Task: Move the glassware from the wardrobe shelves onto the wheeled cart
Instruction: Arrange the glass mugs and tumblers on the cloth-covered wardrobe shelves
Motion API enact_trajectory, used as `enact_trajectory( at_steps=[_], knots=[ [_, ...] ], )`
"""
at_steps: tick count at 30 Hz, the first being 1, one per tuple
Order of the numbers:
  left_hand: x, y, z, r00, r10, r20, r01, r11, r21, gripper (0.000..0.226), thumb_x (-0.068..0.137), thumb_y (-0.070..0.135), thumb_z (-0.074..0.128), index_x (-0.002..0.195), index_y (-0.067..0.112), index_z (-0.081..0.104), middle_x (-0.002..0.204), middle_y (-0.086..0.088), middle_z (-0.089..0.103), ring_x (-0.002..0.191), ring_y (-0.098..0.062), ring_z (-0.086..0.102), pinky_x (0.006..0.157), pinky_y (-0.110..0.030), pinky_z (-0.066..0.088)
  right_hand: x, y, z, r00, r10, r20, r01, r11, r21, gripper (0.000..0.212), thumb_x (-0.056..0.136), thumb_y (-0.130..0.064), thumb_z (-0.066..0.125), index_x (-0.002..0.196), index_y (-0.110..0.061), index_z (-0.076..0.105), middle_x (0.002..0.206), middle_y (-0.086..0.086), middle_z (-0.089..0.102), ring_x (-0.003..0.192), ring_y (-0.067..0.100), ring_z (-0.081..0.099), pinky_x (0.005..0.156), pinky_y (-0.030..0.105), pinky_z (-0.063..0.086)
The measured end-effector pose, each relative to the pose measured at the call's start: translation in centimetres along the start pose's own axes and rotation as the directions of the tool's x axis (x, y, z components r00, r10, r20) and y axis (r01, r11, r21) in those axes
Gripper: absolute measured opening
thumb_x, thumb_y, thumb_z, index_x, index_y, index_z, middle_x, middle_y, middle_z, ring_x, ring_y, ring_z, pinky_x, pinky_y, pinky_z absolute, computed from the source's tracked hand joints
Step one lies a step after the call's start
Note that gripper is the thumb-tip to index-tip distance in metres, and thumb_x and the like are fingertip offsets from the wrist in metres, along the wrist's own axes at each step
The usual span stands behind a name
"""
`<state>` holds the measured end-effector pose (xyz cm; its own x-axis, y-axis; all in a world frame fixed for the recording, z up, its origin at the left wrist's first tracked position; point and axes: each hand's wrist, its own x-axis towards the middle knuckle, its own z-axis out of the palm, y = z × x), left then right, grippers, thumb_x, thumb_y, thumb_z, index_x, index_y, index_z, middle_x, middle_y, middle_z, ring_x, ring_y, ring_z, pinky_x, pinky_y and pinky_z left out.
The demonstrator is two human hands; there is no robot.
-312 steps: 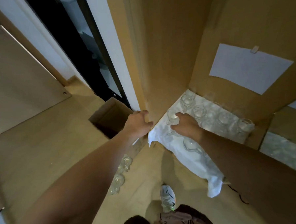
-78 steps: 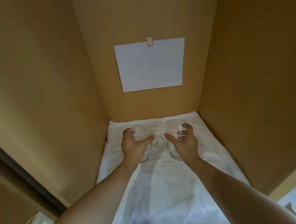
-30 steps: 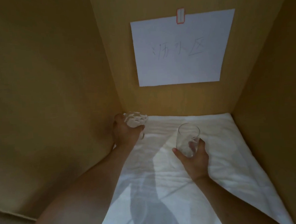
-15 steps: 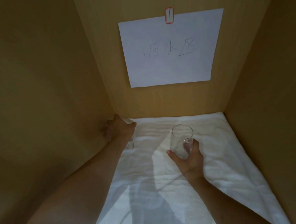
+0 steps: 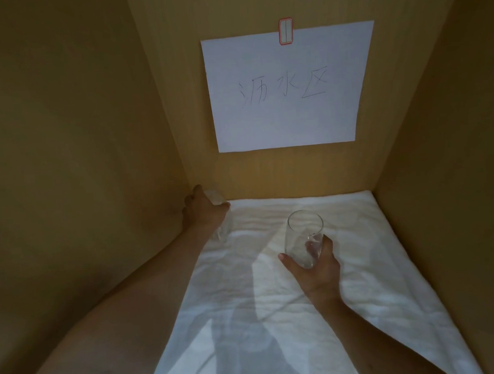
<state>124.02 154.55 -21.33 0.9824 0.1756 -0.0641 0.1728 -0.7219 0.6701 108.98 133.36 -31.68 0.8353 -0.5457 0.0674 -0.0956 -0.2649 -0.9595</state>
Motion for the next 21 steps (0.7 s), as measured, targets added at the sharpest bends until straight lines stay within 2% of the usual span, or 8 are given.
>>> enact_trajectory(
  at_steps=[3, 6, 9, 12, 15, 18, 21],
  knots=[
    [0.3, -0.6, 0.3, 0.999, 0.041, -0.029, -0.041, 0.999, -0.004, 0.080, 0.084, 0.042, 0.077, 0.149, 0.017, 0.039, 0.146, -0.015, 0.048, 0.128, -0.037, 0.053, 0.101, -0.043, 0.050, -0.1, -0.1, -0.1, 1.000, 0.000, 0.002, 0.000, 1.000, -0.016, 0.093, 0.050, -0.062, 0.092, 0.124, -0.032, 0.046, 0.114, -0.008, 0.063, 0.111, 0.009, 0.064, 0.074, -0.004, 0.039],
    [0.6, -0.9, 0.3, 0.997, 0.067, -0.031, -0.067, 0.998, 0.000, 0.073, 0.082, 0.034, 0.079, 0.144, 0.016, 0.045, 0.141, -0.015, 0.051, 0.123, -0.035, 0.056, 0.092, -0.034, 0.051, -0.2, -0.1, -0.2, 1.000, -0.001, 0.023, 0.001, 1.000, -0.013, 0.093, 0.052, -0.057, 0.093, 0.127, -0.031, 0.044, 0.118, -0.007, 0.063, 0.114, 0.010, 0.062, 0.080, -0.001, 0.040],
    [0.9, -1.3, 0.3, 0.994, 0.108, -0.026, -0.109, 0.994, -0.019, 0.066, 0.080, 0.027, 0.082, 0.136, 0.011, 0.050, 0.133, -0.015, 0.058, 0.116, -0.032, 0.060, 0.081, -0.028, 0.046, -0.3, -0.4, -0.5, 0.996, 0.002, 0.094, -0.001, 1.000, -0.005, 0.099, 0.056, -0.045, 0.097, 0.134, -0.031, 0.038, 0.127, -0.005, 0.059, 0.120, 0.010, 0.059, 0.093, 0.018, 0.047],
    [1.2, -1.8, 0.2, 0.991, 0.132, -0.038, -0.133, 0.990, -0.035, 0.064, 0.078, 0.030, 0.086, 0.129, 0.010, 0.053, 0.124, -0.013, 0.065, 0.112, -0.031, 0.063, 0.084, -0.031, 0.051, 0.3, -0.6, -0.9, 0.985, 0.018, 0.173, -0.011, 0.999, -0.040, 0.100, 0.061, -0.029, 0.097, 0.136, -0.032, 0.031, 0.129, 0.001, 0.058, 0.120, 0.015, 0.058, 0.098, 0.031, 0.049],
    [1.1, -2.0, 0.3, 0.987, 0.144, -0.072, -0.149, 0.987, -0.062, 0.066, 0.076, 0.032, 0.088, 0.128, 0.008, 0.054, 0.121, -0.016, 0.066, 0.109, -0.034, 0.064, 0.088, -0.041, 0.054, 2.2, -1.9, -1.0, 0.971, 0.039, 0.236, 0.002, 0.985, -0.172, 0.097, 0.063, -0.029, 0.096, 0.135, -0.028, 0.032, 0.115, 0.003, 0.059, 0.111, 0.023, 0.062, 0.094, 0.036, 0.051],
    [0.8, -1.8, 0.6, 0.985, 0.131, -0.113, -0.139, 0.988, -0.071, 0.069, 0.076, 0.033, 0.088, 0.130, 0.008, 0.053, 0.123, -0.018, 0.064, 0.110, -0.034, 0.064, 0.084, -0.032, 0.050, 4.7, -4.4, -0.7, 0.955, 0.056, 0.290, 0.060, 0.925, -0.376, 0.099, 0.057, -0.045, 0.096, 0.133, -0.022, 0.037, 0.109, 0.000, 0.056, 0.104, 0.023, 0.062, 0.085, 0.032, 0.049],
    [0.9, -1.7, 0.7, 0.986, 0.127, -0.111, -0.134, 0.989, -0.060, 0.070, 0.074, 0.035, 0.088, 0.129, 0.008, 0.053, 0.122, -0.018, 0.063, 0.108, -0.034, 0.063, 0.078, -0.028, 0.042, 7.2, -7.0, -0.4, 0.935, 0.020, 0.353, 0.195, 0.803, -0.563, 0.101, 0.051, -0.053, 0.095, 0.132, -0.024, 0.042, 0.114, 0.002, 0.059, 0.110, 0.026, 0.059, 0.087, 0.036, 0.051]
  ],
)
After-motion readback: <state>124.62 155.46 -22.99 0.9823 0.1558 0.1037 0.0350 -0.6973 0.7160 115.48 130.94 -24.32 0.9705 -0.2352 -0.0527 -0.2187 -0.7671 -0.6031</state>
